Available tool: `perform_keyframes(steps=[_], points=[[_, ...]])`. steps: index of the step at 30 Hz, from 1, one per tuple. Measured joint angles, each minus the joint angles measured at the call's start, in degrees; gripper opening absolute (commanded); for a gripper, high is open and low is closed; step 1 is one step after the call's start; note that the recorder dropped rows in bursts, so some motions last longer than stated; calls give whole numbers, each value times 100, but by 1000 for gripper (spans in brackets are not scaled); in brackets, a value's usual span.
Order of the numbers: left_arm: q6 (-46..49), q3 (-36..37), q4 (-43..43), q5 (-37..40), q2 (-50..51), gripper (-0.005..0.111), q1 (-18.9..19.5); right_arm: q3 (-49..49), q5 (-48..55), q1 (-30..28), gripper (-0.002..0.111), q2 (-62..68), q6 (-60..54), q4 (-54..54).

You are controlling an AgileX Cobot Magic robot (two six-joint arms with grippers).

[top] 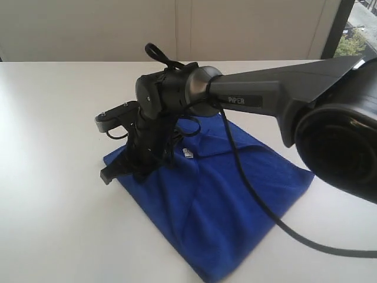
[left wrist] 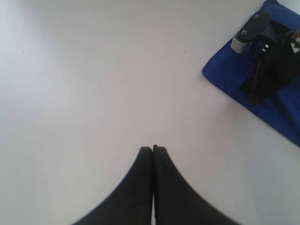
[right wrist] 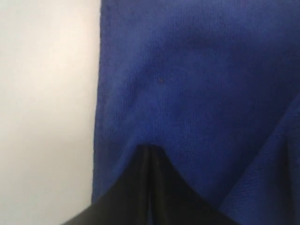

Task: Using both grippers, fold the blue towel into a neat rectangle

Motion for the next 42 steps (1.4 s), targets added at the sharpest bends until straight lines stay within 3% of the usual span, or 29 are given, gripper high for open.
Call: perform_keyframes(steps=[8,21,30,38,42], points=[[0,0,0,0,0,0,0,-312,-391,-56,0,240,929,-381],[0,0,0,0,0,0,0,-1649,-1010,-597,0,1124,1952,-464],[0,0,0,0,0,0,0,-1891,-1477,-794,0,1351,2452,-464],[0,0,0,0,0,0,0,-2003,-23,-857,0,719,2064,-569],[0,0,0,0,0,0,0,-1886,745,-1164,0,34,1758,-599]])
